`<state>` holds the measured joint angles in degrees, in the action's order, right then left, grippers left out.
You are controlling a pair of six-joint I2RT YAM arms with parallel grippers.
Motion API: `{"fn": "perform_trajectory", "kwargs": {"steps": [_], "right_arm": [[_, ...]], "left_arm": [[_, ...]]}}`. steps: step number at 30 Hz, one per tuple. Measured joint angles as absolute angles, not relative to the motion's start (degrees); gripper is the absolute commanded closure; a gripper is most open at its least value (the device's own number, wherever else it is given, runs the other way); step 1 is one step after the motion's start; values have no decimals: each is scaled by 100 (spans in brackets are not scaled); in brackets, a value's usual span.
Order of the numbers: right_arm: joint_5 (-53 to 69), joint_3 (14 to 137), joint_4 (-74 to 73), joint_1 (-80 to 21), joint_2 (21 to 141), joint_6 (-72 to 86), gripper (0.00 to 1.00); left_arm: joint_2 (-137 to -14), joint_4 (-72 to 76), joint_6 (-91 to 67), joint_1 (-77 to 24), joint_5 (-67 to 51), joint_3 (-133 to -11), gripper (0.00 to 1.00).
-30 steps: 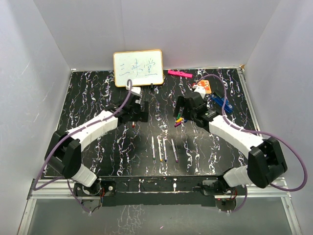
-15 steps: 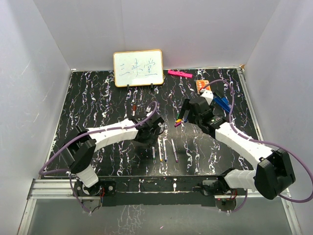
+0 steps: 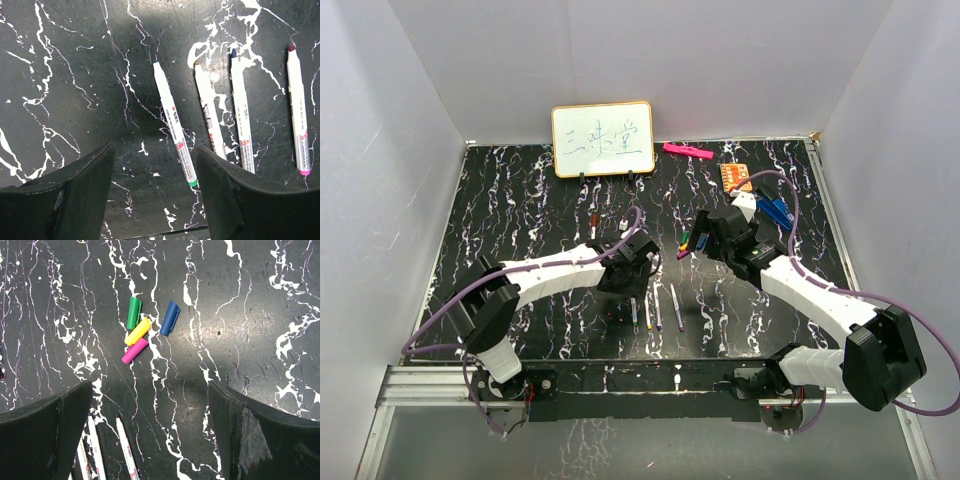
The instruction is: Insert the pens into the pen caps
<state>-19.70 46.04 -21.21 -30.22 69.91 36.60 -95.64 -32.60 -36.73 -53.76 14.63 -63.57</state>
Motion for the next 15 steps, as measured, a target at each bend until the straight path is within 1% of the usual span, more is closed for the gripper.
{"fn": "perform_trajectory", "kwargs": {"steps": [4,15], "right_arm": [[-1957,4595,-2099,-3022,6991,3660,2],[-1911,4595,-2080,-3022,6991,3658,2]], "left_arm": [[-9688,-3177,-3852,-5387,1446,-6351,44],[-10055,-3148,-4204,-5474,1459,-6296,45]]}}
